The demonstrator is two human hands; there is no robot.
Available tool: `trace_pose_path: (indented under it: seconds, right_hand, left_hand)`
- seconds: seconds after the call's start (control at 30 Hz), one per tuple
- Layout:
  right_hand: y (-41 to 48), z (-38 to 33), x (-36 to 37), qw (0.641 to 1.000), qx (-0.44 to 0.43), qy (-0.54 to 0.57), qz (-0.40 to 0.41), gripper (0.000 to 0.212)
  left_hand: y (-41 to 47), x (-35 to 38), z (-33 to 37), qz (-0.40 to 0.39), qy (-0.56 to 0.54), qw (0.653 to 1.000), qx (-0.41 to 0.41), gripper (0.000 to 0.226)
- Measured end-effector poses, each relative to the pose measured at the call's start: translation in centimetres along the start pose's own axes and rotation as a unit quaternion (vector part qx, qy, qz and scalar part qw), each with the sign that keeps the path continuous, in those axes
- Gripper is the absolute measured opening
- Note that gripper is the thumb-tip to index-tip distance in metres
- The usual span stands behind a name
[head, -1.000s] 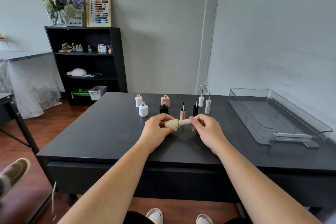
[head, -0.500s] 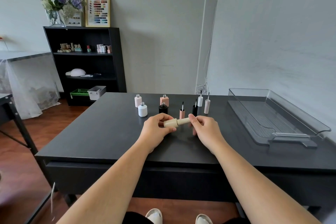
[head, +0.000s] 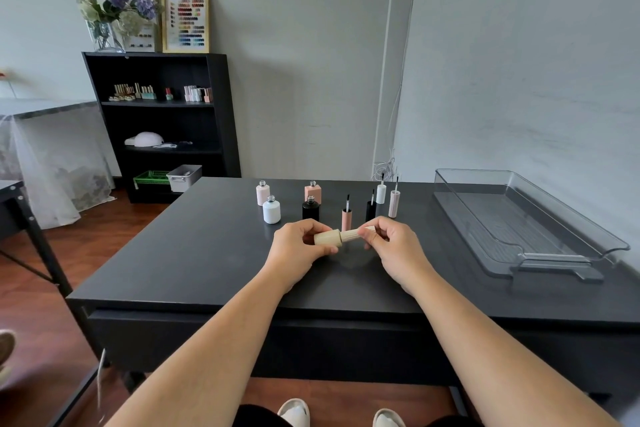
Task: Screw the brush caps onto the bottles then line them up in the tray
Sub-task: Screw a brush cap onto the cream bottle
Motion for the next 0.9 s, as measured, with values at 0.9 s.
trace_pose_path:
  seconds: [0.9]
  right_hand:
    - [12.3, -2.9, -11.5, 0.975, -0.026, -0.198, 0.098, 0.015]
  left_hand:
    - [7.5, 0.6, -1.0, 0.069, 0.122, 0.988, -0.057, 0.057]
Point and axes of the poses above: each hand's wrist, its own y-axis towards the middle knuckle, its own x-axis out of the palm, z = x × y, the point moved 3 cm from there along y, towards the middle knuckle, and after that the axes turned 14 degrees about y, right-handed, at the moved point
